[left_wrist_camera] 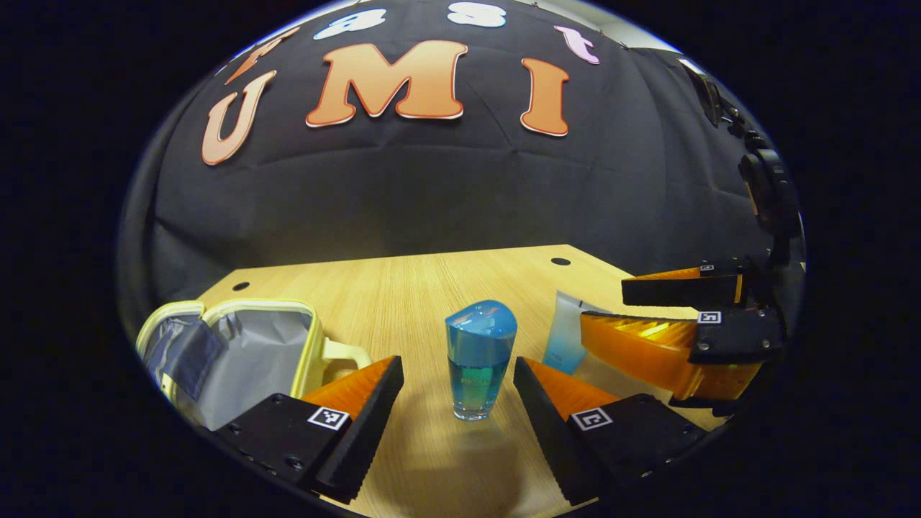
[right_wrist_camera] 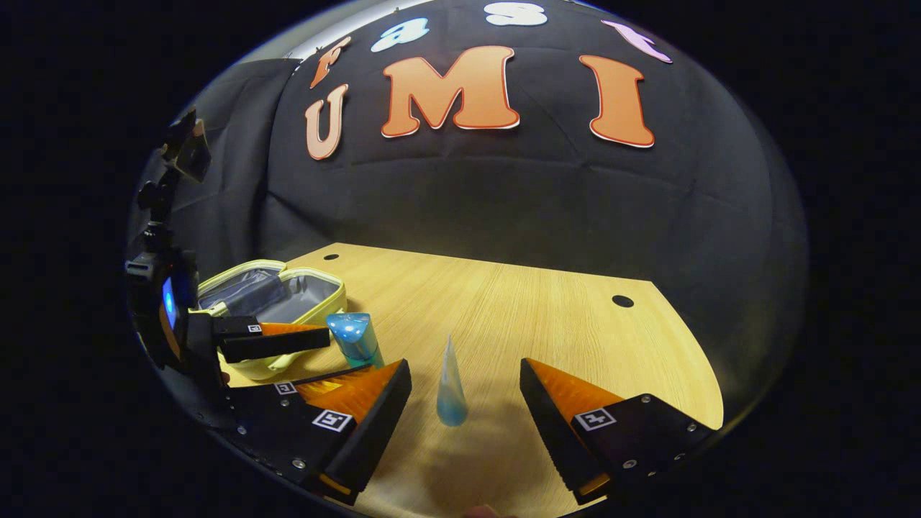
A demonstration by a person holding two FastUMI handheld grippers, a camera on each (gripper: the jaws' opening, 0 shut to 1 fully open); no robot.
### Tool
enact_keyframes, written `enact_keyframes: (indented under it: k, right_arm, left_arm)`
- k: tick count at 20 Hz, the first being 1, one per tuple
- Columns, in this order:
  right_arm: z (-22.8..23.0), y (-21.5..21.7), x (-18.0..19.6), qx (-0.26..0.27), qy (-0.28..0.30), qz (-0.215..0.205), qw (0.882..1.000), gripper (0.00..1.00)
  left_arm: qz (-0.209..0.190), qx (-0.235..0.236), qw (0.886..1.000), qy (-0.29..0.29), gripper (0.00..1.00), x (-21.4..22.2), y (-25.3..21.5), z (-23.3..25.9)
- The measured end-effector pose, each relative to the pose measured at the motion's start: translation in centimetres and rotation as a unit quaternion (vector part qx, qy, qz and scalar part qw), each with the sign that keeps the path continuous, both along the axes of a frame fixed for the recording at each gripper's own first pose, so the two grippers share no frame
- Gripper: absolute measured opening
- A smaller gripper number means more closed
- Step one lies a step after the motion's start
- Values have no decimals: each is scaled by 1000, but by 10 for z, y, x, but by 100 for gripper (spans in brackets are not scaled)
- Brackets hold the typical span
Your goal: First open the suitcase, pack the skin care products into it, and then close the suitcase.
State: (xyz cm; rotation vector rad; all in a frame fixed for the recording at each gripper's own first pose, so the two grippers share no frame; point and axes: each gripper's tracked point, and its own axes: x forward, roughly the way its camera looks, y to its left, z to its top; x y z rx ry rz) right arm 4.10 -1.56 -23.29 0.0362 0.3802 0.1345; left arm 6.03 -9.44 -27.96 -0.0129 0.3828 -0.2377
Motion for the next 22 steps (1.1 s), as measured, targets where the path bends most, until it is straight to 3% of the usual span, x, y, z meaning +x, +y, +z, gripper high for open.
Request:
enact_keyframes:
  k: [4, 7, 10, 19, 21, 22]
  right_arm:
    - [-15, -1, 1, -2, 11, 5, 1000, 96]
    - [-23, 0, 3, -3, 20, 12, 1000, 96]
    - [-31, 3, 4, -4, 25, 21, 999, 96]
    - [-57, 19, 20, 24, 48, 46, 997, 95]
    - [-66, 25, 21, 31, 62, 56, 996, 91]
    - [-70, 28, 20, 32, 67, 59, 995, 83]
  left_arm:
    - [-2, -10, 1000, 24, 95, 11, -11, -23]
    - [-8, -19, 999, 36, 65, 12, -15, -31]
    - [-10, -8, 999, 36, 48, 17, -15, -32]
    - [25, -18, 999, 19, 46, 18, 9, 2]
    - [33, -15, 999, 14, 46, 18, 18, 14]
    - [36, -15, 999, 11, 46, 18, 22, 20]
